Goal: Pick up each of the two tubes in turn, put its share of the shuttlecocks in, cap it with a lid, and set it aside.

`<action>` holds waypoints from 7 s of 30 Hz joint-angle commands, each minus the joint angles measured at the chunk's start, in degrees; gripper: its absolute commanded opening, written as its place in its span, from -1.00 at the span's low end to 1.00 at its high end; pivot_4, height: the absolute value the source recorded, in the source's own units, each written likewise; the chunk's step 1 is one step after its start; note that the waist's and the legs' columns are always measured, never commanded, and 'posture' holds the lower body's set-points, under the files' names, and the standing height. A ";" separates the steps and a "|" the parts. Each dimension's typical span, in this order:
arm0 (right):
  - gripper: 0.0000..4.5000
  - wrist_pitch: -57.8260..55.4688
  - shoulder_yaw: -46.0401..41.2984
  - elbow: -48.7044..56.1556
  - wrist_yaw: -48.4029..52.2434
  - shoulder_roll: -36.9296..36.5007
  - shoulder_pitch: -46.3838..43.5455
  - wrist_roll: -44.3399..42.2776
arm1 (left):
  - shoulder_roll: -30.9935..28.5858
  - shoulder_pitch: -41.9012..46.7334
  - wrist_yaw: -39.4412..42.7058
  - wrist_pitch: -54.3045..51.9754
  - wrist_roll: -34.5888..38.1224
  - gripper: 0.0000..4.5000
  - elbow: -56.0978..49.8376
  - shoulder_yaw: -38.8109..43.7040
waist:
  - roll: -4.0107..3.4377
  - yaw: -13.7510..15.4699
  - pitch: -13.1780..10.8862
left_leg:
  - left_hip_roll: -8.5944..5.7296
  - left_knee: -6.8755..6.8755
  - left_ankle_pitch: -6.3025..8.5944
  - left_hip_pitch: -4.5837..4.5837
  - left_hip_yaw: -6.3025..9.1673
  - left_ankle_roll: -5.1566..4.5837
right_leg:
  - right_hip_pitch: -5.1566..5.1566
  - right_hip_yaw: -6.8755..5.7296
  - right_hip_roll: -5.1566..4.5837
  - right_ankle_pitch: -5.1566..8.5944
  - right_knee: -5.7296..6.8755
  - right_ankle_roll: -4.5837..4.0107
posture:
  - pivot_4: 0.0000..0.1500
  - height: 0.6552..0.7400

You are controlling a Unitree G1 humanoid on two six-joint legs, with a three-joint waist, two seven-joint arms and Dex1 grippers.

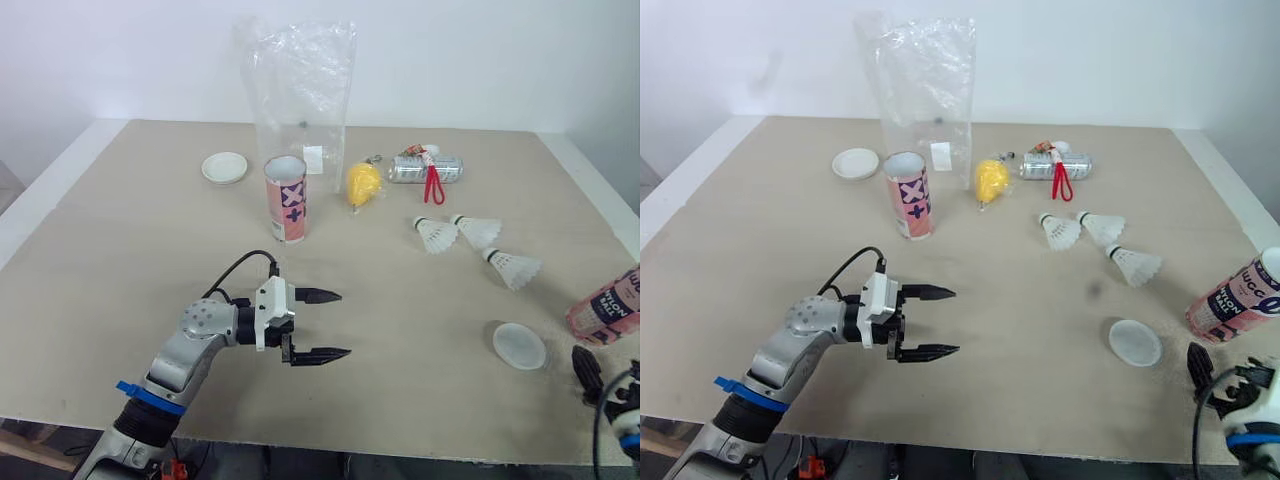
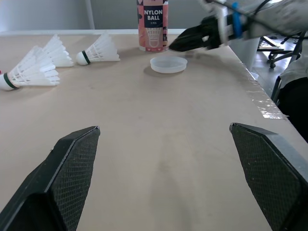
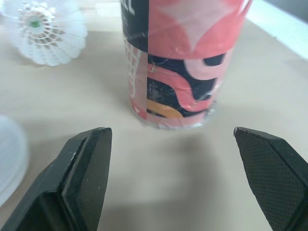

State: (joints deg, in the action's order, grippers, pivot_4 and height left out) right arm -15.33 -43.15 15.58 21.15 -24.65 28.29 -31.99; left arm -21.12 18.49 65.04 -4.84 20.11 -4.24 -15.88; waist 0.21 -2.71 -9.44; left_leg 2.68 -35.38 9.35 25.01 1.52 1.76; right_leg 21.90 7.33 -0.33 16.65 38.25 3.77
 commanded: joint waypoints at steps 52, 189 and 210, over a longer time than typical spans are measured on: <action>0.94 16.28 39.98 -19.12 34.19 -6.01 -47.15 12.67 | 10.24 24.24 -37.44 4.91 -14.67 1.00 41.40 13.37 | 0.62 0.21 -0.40 | -0.12 -0.04 -0.21 0.19 0.24 0.08 | -0.02 -0.12 0.10 -0.52 -0.09 0.43 | 1.00 1.00; -0.99 20.33 43.86 4.13 47.92 -28.59 -62.05 15.96 | -7.86 21.89 4.60 -21.51 -15.16 0.22 2.82 -7.42 | 0.43 0.06 -0.50 | -0.02 -0.05 -0.42 0.51 0.15 -0.08 | 0.42 -0.09 0.12 -0.60 0.04 0.36 | 1.00 1.00; 0.99 -3.83 26.36 5.82 35.97 -27.12 -54.63 -1.82 | -7.62 22.55 4.44 -20.58 -15.21 0.22 4.36 -7.58 | 0.50 0.40 -0.47 | -0.04 -0.06 -0.42 0.52 0.26 -0.09 | 0.34 -0.16 0.09 -0.74 0.08 0.08 | 1.00 1.00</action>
State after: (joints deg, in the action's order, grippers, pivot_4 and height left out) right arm -14.03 -10.97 20.70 61.53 -52.27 -29.57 -30.54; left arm -28.36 40.14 69.23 -26.13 4.60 0.56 -24.04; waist 0.71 -2.30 -9.90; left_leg 2.63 -35.44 8.92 25.53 1.82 1.67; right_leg 22.21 7.12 -0.25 15.91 38.32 3.85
